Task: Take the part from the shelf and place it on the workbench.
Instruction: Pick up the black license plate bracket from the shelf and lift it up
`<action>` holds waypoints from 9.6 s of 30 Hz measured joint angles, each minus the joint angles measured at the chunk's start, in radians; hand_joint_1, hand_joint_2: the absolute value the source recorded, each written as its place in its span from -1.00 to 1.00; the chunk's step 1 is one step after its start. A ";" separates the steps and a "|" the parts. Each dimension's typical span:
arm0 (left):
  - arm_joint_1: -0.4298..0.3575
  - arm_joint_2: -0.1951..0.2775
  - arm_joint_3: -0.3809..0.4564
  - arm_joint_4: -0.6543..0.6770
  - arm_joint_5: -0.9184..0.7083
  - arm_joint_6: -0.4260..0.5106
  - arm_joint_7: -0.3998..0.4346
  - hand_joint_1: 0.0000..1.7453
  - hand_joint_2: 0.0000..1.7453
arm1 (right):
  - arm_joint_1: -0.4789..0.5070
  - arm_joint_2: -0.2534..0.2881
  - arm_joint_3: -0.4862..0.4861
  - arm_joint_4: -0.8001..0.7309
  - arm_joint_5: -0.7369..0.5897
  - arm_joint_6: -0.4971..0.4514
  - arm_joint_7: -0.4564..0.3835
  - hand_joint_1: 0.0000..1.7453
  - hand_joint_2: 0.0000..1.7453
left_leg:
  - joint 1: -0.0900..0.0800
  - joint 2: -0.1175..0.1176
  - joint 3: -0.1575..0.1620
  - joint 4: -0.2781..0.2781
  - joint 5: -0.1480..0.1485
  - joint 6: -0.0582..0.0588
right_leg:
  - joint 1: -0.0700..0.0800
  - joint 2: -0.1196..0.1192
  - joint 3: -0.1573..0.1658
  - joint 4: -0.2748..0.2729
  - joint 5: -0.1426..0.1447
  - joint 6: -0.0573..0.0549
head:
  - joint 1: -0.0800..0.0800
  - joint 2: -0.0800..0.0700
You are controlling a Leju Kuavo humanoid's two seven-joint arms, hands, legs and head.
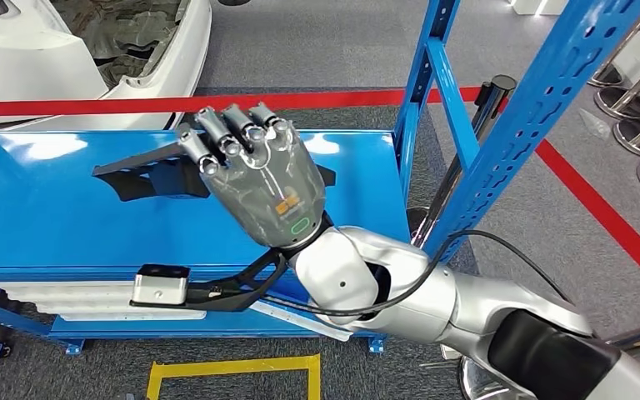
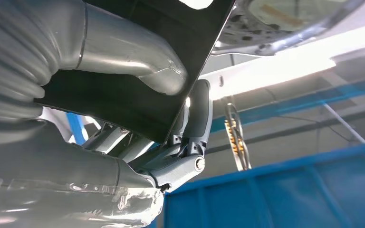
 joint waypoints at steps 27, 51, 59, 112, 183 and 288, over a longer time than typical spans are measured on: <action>-0.002 -0.008 0.060 0.019 -0.046 -0.009 -0.013 -1.00 -1.00 | 0.040 0.087 0.081 0.000 -0.120 -0.067 -0.080 1.00 1.00 | 0.000 0.000 0.000 0.000 0.000 0.000 | 0.000 0.000 0.000 0.000 0.000 0.000 | 0.000 0.000; -0.024 -0.008 0.086 0.036 -0.145 -0.035 0.008 -1.00 -1.00 | 0.031 0.088 0.097 -0.038 -0.004 -0.053 -0.025 1.00 1.00 | 0.000 0.000 0.000 0.000 0.000 0.000 | 0.000 0.000 0.000 0.000 0.000 0.000 | 0.000 0.000; -0.030 -0.008 0.101 0.037 -0.166 -0.041 0.016 -1.00 -1.00 | 0.025 0.086 0.096 -0.059 0.031 -0.034 -0.009 1.00 1.00 | 0.000 0.000 0.000 0.000 0.000 0.000 | 0.000 0.000 0.000 0.000 0.000 0.000 | 0.000 0.000; -0.028 -0.021 0.182 0.037 -0.267 -0.021 0.075 -1.00 -1.00 | 0.018 0.075 0.088 -0.084 0.024 0.005 0.039 1.00 1.00 | 0.001 0.000 0.000 0.000 0.000 0.000 | 0.000 0.000 0.000 0.000 0.000 0.000 | 0.000 0.000; 0.018 -0.038 0.273 0.060 -0.230 0.003 0.058 -1.00 -1.00 | 0.057 0.062 0.066 -0.048 -0.114 -0.053 0.026 1.00 1.00 | -0.004 0.002 -0.016 -0.008 0.026 0.015 | 0.019 0.000 -0.122 0.104 0.005 -0.013 | -0.004 0.000; 0.011 -0.062 0.276 0.060 -0.229 0.024 0.104 -1.00 -1.00 | 0.035 0.147 0.040 0.232 -0.042 -0.281 -0.023 1.00 1.00 | -0.007 0.012 -0.055 -0.004 0.066 -0.010 | 0.025 -0.002 -0.025 0.009 0.018 -0.041 | 0.026 0.000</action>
